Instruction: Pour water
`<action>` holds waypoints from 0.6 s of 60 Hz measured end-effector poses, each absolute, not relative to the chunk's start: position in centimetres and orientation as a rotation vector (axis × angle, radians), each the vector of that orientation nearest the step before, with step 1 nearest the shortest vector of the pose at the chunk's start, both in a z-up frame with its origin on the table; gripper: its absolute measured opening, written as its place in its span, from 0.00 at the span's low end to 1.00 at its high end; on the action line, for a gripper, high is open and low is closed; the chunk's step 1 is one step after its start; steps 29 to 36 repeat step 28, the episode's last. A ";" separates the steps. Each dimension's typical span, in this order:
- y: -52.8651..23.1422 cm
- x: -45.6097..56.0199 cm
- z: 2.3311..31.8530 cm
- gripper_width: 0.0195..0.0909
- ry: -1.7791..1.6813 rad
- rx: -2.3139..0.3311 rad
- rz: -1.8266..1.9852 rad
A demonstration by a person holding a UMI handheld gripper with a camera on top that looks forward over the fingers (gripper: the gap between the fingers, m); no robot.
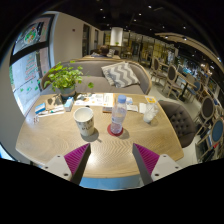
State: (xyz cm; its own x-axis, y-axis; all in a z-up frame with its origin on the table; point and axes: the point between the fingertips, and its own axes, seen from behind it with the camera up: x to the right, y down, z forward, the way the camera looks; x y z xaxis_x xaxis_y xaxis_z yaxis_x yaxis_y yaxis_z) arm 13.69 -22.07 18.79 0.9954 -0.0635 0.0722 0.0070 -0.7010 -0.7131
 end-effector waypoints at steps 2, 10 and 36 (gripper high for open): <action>-22.6 13.5 19.0 0.92 0.040 -2.348 -0.110; -23.6 12.9 19.8 0.92 0.045 -2.347 -0.098; -24.0 12.6 20.9 0.92 0.033 -2.326 -0.107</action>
